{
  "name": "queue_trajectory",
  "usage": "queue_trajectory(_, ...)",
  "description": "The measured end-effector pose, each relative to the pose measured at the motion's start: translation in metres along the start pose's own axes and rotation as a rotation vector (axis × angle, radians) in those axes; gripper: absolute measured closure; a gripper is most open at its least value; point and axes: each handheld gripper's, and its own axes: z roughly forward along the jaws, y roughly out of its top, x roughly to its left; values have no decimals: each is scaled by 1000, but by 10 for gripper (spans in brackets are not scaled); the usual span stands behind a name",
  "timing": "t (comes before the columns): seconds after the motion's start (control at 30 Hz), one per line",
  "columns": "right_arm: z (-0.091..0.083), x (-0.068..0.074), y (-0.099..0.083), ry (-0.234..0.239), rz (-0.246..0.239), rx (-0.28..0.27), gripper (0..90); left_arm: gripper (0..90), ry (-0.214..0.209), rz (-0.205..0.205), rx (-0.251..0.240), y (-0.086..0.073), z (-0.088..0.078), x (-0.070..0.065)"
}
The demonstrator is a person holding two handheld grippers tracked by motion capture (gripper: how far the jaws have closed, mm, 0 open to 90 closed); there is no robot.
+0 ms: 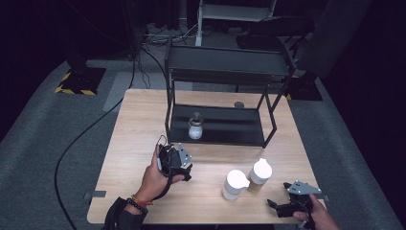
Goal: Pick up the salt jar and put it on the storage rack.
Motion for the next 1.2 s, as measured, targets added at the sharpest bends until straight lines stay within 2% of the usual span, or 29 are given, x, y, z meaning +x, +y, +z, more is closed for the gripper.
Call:
queue_trajectory(0.13,0,0,0,0,0,0,0,27,-4,-8,8,-11,0,-3)
queue_trajectory(0.6,0,0,0,0,0,0,0,27,5,14,27,-40,-6,-12)
queue_trajectory(0.87,0,0,0,0,-1,1,0,27,-8,-18,8,-60,-12,-11)
queue_trajectory(1.2,0,0,0,0,-1,1,0,28,-23,-49,15,-74,-16,-8)
